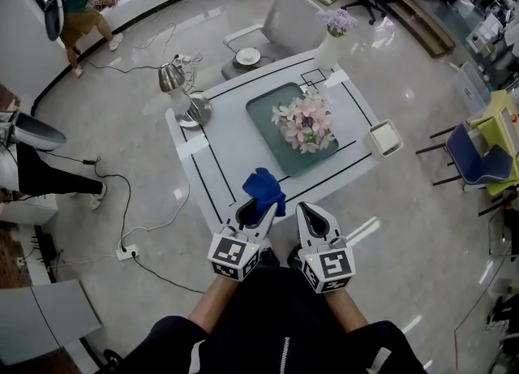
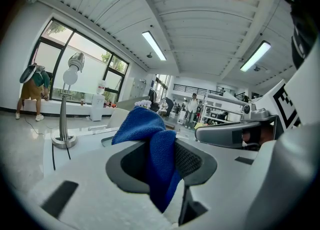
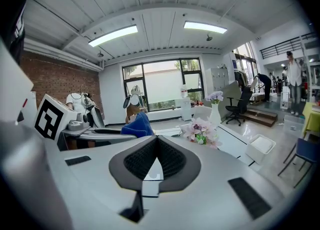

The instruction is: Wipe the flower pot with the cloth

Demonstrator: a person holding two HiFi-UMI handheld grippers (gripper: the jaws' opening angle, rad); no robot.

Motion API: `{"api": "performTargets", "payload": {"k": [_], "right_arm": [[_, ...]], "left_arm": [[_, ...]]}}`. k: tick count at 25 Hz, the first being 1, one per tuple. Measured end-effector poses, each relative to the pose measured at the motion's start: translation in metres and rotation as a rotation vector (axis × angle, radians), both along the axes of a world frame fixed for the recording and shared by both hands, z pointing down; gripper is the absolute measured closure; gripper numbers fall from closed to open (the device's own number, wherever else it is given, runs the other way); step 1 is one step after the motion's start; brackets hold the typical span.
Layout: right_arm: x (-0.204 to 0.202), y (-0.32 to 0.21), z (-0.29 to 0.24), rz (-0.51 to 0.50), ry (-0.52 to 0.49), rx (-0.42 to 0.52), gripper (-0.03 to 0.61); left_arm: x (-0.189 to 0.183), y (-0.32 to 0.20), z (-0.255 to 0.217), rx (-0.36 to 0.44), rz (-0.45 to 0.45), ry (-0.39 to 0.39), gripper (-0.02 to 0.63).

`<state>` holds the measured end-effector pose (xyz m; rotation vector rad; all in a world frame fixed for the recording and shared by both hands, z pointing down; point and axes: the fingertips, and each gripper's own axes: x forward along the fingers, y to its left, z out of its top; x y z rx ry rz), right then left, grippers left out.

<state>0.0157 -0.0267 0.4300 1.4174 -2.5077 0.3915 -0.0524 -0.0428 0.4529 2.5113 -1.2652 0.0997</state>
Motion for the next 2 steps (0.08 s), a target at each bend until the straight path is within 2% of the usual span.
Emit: {"api": "performTargets", "payload": {"k": [2], "right_arm": [[0.0006, 0.0001, -0.0005, 0.0, 0.0, 0.0, 0.571]], "left_arm": [[-0.0001, -0.0005, -0.0005, 0.0, -0.001, 0.0, 0.476]]}}
